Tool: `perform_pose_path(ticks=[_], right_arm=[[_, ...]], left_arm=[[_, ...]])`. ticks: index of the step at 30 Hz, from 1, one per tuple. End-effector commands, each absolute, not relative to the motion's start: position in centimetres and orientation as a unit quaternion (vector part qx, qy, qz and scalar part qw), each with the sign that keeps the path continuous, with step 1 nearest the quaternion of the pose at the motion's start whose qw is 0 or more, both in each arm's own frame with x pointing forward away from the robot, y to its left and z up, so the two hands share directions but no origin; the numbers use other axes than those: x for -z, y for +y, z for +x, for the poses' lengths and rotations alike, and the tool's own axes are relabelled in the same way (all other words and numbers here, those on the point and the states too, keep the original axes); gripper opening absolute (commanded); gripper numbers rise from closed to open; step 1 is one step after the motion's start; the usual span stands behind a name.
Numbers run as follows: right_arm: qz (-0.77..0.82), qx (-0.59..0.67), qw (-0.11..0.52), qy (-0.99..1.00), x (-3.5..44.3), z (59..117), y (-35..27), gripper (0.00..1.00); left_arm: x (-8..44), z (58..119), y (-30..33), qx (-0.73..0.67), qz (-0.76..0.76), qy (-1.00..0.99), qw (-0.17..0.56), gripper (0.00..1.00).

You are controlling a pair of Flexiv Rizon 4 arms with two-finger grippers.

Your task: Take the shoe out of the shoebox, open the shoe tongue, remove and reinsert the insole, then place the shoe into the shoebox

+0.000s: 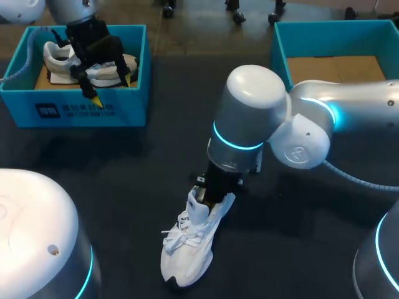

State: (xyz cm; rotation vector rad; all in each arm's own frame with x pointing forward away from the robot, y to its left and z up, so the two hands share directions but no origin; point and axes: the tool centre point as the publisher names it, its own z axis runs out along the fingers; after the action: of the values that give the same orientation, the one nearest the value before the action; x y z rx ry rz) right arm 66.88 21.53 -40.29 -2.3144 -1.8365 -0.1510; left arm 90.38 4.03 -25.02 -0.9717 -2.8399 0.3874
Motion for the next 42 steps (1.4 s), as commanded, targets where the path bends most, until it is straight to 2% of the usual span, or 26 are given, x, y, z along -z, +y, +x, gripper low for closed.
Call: perform_pose_path(ticks=[1,8,18,32,42], right_arm=[[-0.839,0.037,0.071,-0.538,41.2,65.9,23.1,0.00],[-0.852,0.058,0.007,-0.521,38.3,66.9,20.5,0.00],[-0.843,0.075,-0.013,-0.533,37.8,69.5,18.3,0.00],[-0.823,0.074,0.049,-0.561,42.3,69.4,21.7,0.00],[-0.833,0.052,0.058,-0.548,41.5,67.0,22.6,0.00]], left_arm=[[25.0,90.4,4.1,-0.126,-0.321,-0.937,0.058,1.00],[25.0,90.4,4.1,-0.126,-0.321,-0.937,0.058,1.00],[25.0,90.4,4.1,-0.126,-0.321,-0.937,0.058,1.00],[25.0,90.4,4.1,-0.126,-0.321,-0.937,0.058,1.00],[25.0,90.4,4.1,-0.126,-0.321,-0.937,0.058,1.00]])
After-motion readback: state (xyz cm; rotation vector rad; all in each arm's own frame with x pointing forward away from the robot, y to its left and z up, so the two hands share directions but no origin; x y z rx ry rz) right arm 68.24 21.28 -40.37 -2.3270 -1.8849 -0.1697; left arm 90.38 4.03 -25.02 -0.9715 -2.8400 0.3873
